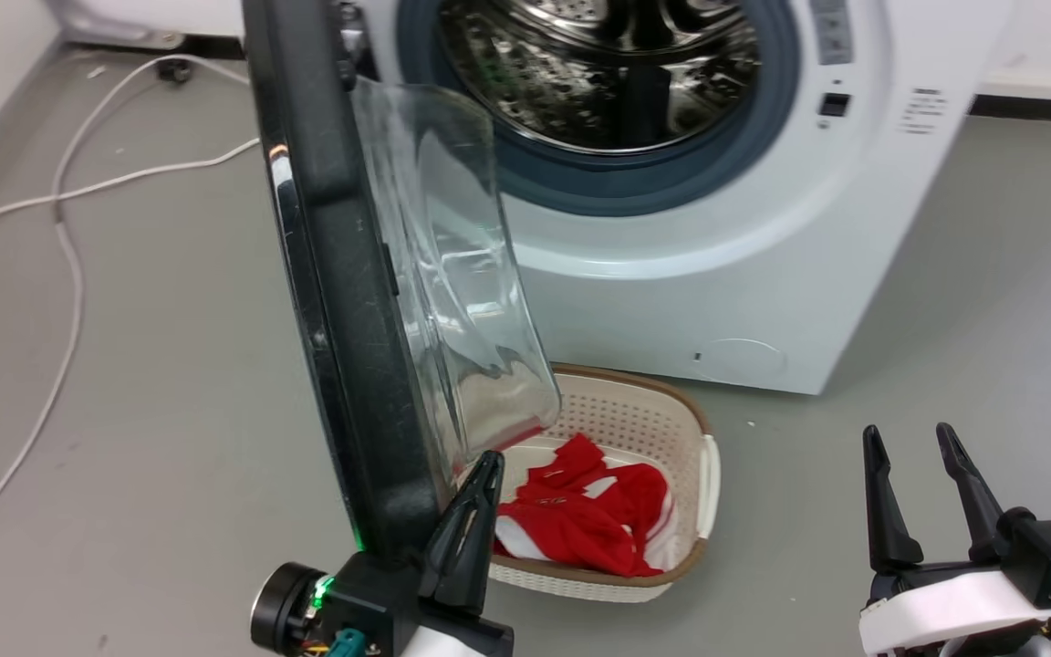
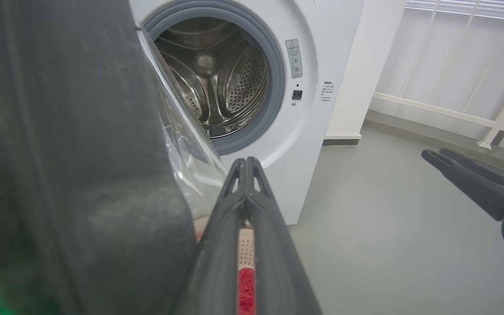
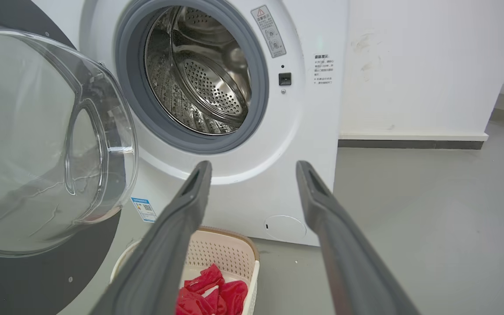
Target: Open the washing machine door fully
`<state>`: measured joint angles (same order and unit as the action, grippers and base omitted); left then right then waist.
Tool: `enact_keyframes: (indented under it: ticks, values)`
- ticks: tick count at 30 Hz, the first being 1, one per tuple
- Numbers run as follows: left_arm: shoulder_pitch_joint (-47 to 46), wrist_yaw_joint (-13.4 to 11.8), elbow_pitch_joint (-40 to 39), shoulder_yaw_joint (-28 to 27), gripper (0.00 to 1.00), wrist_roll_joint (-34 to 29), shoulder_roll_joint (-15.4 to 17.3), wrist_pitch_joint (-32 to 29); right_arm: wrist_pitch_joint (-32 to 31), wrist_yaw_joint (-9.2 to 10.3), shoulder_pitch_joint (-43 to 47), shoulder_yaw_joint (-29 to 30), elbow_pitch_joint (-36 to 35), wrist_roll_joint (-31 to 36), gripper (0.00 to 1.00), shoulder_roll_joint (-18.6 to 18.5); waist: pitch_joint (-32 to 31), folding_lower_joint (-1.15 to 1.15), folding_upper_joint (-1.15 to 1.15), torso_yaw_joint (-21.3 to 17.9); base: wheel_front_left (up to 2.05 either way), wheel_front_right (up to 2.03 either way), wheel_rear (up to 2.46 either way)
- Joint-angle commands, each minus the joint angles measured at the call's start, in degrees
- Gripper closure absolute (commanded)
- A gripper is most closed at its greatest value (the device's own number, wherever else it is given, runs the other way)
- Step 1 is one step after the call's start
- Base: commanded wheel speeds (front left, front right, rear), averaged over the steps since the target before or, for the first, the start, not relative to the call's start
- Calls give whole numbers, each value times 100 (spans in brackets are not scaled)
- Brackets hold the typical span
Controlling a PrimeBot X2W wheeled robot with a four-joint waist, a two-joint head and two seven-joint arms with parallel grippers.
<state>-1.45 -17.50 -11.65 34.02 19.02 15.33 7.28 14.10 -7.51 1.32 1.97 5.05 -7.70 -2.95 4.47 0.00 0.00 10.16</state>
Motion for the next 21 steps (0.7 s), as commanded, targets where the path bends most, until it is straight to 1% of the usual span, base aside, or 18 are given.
enact_keyframes:
  ticks: [1, 7, 8, 10, 11, 14, 17, 21]
  values:
    - [-4, -119, 11, -194, 100, 37, 74, 26, -25, 4, -2, 13, -39, 22, 0, 15, 27, 0, 0, 300, 0, 0, 0]
    - [115, -255, -112, -340, 100, 98, 88, 133, -95, 4, -5, 46, -92, 78, 0, 15, 82, 0, 0, 849, 0, 0, 0]
    - [115, -255, -112, -340, 100, 98, 88, 133, -95, 4, -5, 46, -92, 78, 0, 15, 82, 0, 0, 849, 0, 0, 0]
    - [109, -317, -122, -468, 100, 139, 107, 193, -111, 4, -31, 36, -109, 82, 0, 14, 103, 0, 0, 997, 0, 0, 0]
    - [126, -383, -101, -633, 100, 199, 151, 230, -138, 4, -63, 25, -124, 97, 0, 13, 135, 0, 0, 1111, 0, 0, 0]
    - [102, -409, -93, -799, 100, 279, 190, 282, -151, 4, -109, 26, -143, 118, 0, 13, 189, 0, 0, 1213, 0, 0, 0]
    - [47, -437, -12, -1133, 100, 448, 303, 374, -179, 4, -139, 40, -181, 159, 0, 13, 264, 0, 0, 1327, 0, 0, 0]
    - [-36, -374, 135, -1573, 100, 747, 389, 480, -226, 4, -170, 67, -238, 220, 0, 13, 384, 0, 0, 1420, 0, 0, 0]
